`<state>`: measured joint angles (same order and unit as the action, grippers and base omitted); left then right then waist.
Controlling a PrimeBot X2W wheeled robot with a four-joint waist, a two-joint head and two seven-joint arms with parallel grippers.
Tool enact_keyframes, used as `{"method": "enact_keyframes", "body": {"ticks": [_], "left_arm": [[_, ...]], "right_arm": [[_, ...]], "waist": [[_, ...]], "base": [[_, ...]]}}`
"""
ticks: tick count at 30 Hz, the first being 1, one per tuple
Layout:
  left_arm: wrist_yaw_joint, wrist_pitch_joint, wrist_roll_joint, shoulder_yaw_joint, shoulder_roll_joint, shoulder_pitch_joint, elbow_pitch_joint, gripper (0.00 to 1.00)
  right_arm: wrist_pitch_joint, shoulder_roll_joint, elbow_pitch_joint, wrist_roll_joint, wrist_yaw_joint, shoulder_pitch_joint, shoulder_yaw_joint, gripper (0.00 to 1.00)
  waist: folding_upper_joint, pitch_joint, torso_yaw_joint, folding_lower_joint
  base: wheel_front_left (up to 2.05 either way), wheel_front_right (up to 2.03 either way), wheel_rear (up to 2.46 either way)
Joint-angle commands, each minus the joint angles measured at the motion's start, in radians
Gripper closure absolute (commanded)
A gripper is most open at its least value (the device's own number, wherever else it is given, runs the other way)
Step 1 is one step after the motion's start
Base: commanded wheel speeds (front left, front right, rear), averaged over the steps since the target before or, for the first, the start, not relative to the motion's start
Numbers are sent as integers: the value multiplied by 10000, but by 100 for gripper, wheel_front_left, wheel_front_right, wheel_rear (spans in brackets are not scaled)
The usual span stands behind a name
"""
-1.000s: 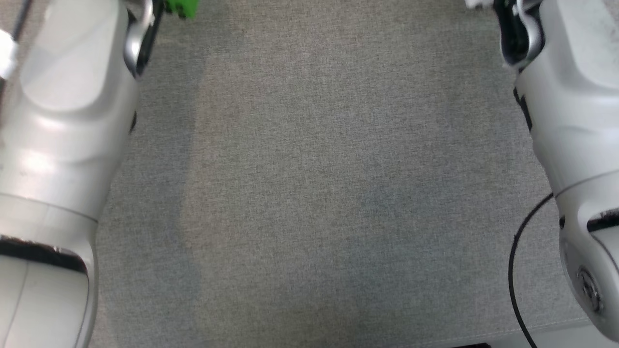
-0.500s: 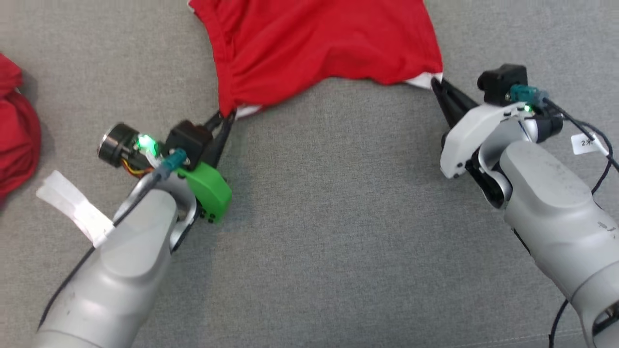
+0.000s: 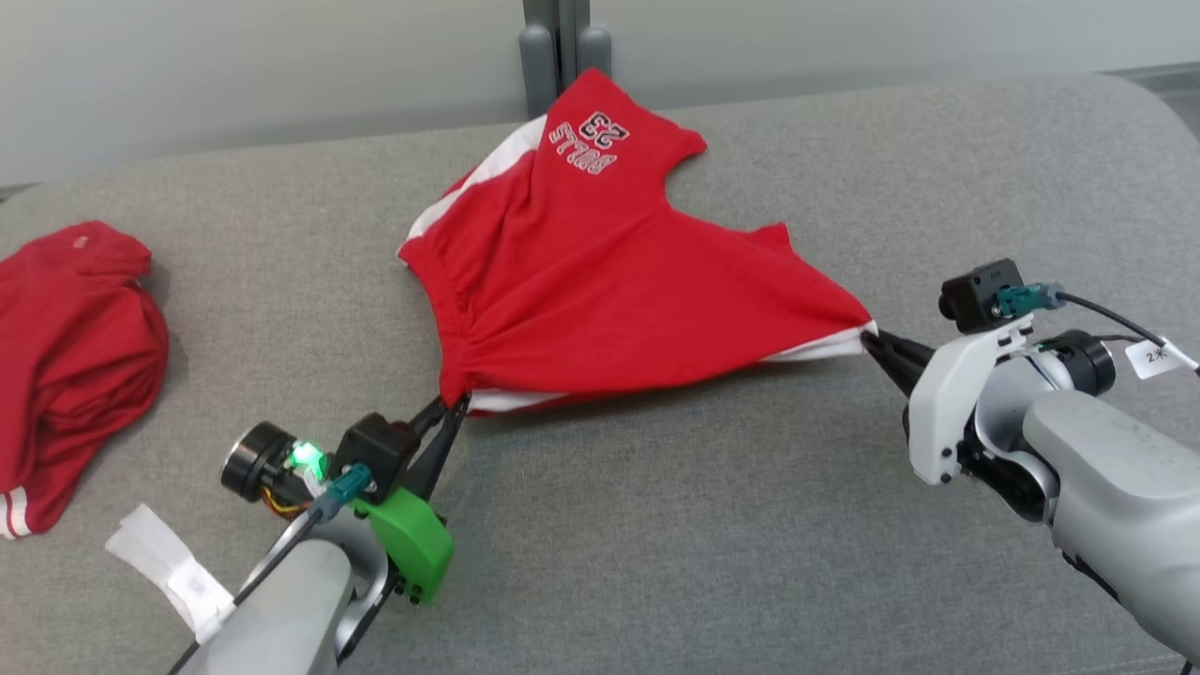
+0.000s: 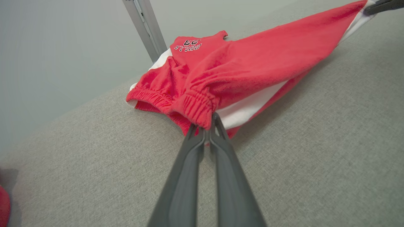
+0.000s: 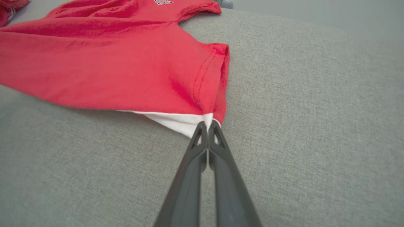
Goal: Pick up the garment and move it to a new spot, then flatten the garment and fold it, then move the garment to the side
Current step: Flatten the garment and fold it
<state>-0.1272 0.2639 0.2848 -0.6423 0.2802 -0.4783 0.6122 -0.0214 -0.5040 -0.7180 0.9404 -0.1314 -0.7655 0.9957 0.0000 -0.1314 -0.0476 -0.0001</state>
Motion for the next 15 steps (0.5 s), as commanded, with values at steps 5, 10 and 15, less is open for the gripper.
{"method": "enact_keyframes", "body": {"ticks": [5,10,15], "left_arm": [[-33,6,65,-269,252,1085,-213,100],[-30,6,434,-1158,587,1796,-543,100],[-32,-56,768,-1552,913,2445,-1092,100]], "right_arm": [[731,-825,905,1182,14,549,802,100],[1459,-1682,1865,2078,14,909,1500,100],[2305,-2527,2571,3005,14,1336,1871,100]], "waist": [[0,1238,-79,1],[0,1606,-29,1],[0,1848,-14,1]], "base": [[0,0,0],[0,0,0],[0,0,0]]}}
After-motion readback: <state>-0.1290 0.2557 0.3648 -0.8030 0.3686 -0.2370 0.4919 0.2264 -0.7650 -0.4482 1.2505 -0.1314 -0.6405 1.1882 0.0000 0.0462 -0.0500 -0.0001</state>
